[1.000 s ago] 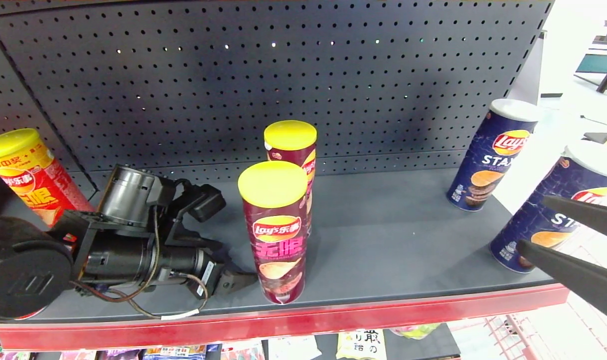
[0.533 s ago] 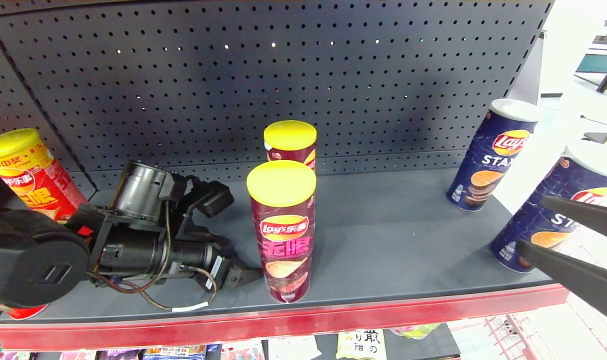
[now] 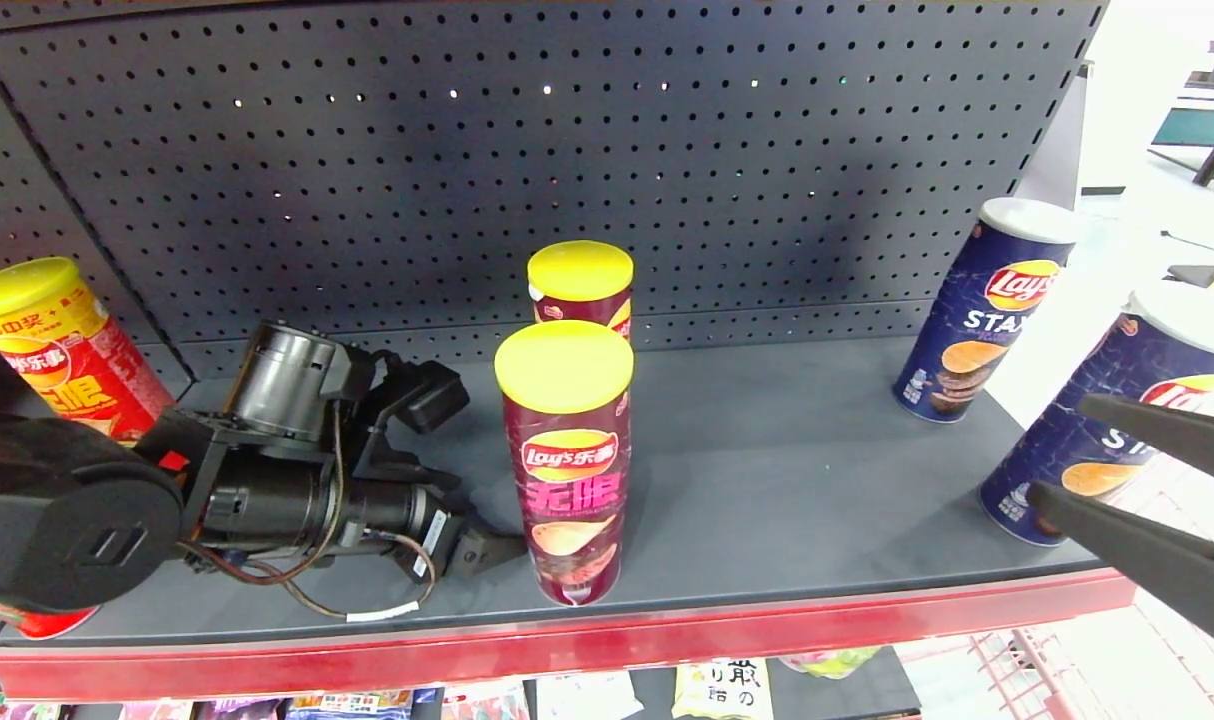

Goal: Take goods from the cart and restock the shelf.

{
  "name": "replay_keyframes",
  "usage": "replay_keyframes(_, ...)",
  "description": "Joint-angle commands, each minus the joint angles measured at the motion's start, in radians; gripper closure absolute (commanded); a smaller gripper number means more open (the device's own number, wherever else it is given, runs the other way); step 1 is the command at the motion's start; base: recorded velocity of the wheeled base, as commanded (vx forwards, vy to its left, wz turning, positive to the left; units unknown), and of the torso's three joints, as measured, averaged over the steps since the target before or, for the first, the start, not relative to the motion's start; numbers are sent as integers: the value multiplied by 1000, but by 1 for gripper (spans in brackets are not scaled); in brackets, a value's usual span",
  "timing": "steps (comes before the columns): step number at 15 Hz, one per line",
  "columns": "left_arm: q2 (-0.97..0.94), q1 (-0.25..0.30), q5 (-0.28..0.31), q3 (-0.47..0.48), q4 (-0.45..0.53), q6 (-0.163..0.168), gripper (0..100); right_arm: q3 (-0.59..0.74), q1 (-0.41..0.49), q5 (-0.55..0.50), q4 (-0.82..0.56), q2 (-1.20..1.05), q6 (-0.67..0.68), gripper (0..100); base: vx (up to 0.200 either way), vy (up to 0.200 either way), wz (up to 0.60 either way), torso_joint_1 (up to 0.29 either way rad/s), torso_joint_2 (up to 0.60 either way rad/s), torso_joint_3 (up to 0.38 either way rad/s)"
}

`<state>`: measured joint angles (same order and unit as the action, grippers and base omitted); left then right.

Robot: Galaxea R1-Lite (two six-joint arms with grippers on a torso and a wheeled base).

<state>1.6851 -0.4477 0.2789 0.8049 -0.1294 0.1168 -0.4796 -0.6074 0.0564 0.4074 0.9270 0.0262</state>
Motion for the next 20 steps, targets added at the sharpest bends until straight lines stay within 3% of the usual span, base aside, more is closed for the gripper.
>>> replay_keyframes(1, -1, 0, 0, 2, 1, 1, 0, -1, 0, 0, 1, 3, 0, 0, 0, 0, 0, 0, 0, 0)
replay_keyframes(15, -12, -6, -1, -12, -23, -5, 0, 1, 0, -7, -1, -11, 0, 0, 0, 0, 0, 0, 0, 0)
replay_keyframes(18, -151, 90, -3, -102, -21, -5, 0, 13, 40, 3, -33, -25, -2, 0, 0, 0, 0, 0, 0, 0)
replay_keyframes(20, -364, 224, 2, -201, -19, -8, 0, 58, 44, 14, -44, -56, -5, 0, 0, 0, 0, 0, 0, 0)
